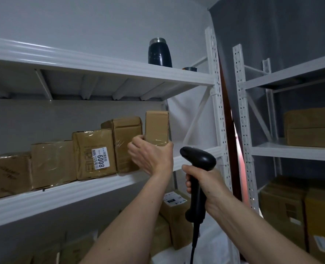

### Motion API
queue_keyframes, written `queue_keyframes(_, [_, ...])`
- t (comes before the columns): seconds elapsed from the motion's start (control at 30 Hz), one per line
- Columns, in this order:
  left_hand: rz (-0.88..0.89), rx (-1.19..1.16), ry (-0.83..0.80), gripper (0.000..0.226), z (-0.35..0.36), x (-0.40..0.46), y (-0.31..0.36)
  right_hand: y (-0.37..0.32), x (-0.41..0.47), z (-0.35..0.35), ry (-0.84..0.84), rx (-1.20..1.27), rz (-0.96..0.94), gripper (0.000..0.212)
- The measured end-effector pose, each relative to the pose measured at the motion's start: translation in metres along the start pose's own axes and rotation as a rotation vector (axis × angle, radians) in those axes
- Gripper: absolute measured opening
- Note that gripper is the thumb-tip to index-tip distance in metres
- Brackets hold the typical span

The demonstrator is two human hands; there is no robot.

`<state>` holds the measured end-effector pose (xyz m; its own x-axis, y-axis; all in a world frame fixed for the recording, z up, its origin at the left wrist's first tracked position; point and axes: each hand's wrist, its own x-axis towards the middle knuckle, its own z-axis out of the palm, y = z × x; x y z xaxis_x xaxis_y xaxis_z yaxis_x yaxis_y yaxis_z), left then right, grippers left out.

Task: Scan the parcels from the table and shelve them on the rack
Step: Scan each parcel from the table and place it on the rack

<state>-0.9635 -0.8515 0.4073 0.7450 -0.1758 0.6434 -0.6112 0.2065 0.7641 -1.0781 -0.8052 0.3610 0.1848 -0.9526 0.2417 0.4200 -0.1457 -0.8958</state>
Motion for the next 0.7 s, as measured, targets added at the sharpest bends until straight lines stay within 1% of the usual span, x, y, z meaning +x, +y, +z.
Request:
queue_keyframes(0.3, [-0.056,0.112,0.134,0.074,0.033,0.009,-0.005,0.009,0.036,-0.016,-0.084,0.023,0.083,0.009])
queue_keyframes(0.4, [-0.09,0.145,0.145,0.078,0.046,0.013,-0.011,0.013,0.042,-0.025,-0.118,0.023,0.106,0.007])
queue_keyframes(0.5, [-0.144,0.13,0.122,0.086,0.053,0.014,-0.017,0.017,0.047,-0.033,-0.143,0.025,0.134,0.007])
queue_keyframes(0.6, [-0.112,0.092,0.117,0.088,0.052,0.007,-0.025,0.02,0.055,-0.038,-0.152,0.034,0.15,0.007])
queue_keyframes(0.7, [-0.056,0.067,0.106,0.082,0.051,0.0,-0.035,0.025,0.061,-0.04,-0.165,0.039,0.158,0.01])
